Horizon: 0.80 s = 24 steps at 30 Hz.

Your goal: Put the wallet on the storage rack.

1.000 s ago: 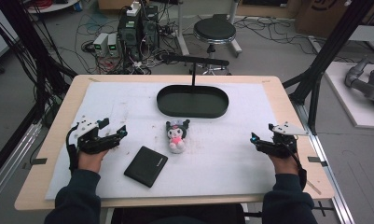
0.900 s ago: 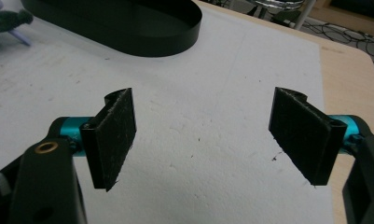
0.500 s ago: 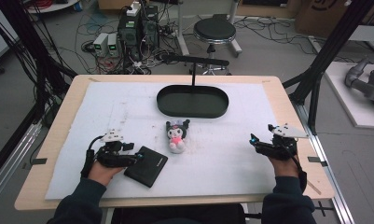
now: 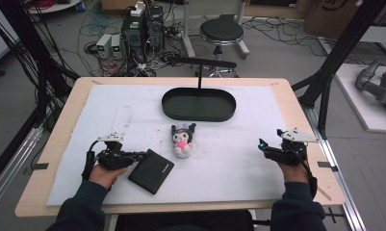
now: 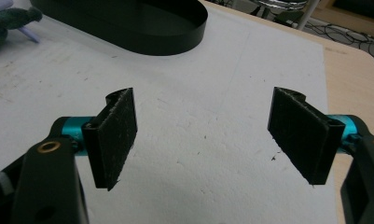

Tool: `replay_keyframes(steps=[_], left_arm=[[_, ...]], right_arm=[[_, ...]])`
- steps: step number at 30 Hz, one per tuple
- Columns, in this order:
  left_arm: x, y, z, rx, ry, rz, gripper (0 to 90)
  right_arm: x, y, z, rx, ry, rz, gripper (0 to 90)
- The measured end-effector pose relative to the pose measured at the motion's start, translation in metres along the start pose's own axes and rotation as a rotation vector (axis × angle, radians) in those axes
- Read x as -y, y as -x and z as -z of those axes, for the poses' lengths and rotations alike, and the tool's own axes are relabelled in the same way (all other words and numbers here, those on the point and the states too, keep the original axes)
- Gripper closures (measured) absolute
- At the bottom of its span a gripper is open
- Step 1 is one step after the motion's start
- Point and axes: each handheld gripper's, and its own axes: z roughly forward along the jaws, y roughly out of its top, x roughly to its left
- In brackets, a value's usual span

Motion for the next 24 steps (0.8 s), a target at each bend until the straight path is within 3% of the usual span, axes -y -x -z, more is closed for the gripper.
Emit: replay_keyframes(steps=[2,4,6,13,15,19,24], left_arm=[[-0.001,0.0,0.002,-0.006,0.021,-0.003,85.5],[-0.007,0.001,0.013,-0.018,0.104,-0.021,85.8],[-0.009,0.001,0.016,-0.025,0.124,-0.029,85.9],[-0.031,-0.004,0.052,-0.153,0.248,-0.093,86.2],[-0.034,-0.005,0.057,-0.17,0.258,-0.096,86.2],[-0.049,-0.006,0.074,-0.247,0.249,-0.151,86.3],[-0.064,-0.002,0.076,-0.276,0.202,-0.202,86.3]], right_arm=[[0.0,0.0,0.0,0.0,0.0,0.001,24.3],[0.0,0.0,0.0,0.0,-0.001,0.002,24.3],[0.0,0.0,0.0,0.0,-0.001,0.002,24.3],[0.0,0.0,0.0,0.002,-0.001,-0.005,24.3],[0.0,0.0,0.0,0.004,-0.001,-0.007,24.3],[0.0,0.0,0.0,0.002,-0.001,-0.001,24.3],[-0.001,-0.001,-0.002,-0.002,-0.003,0.0,24.3]])
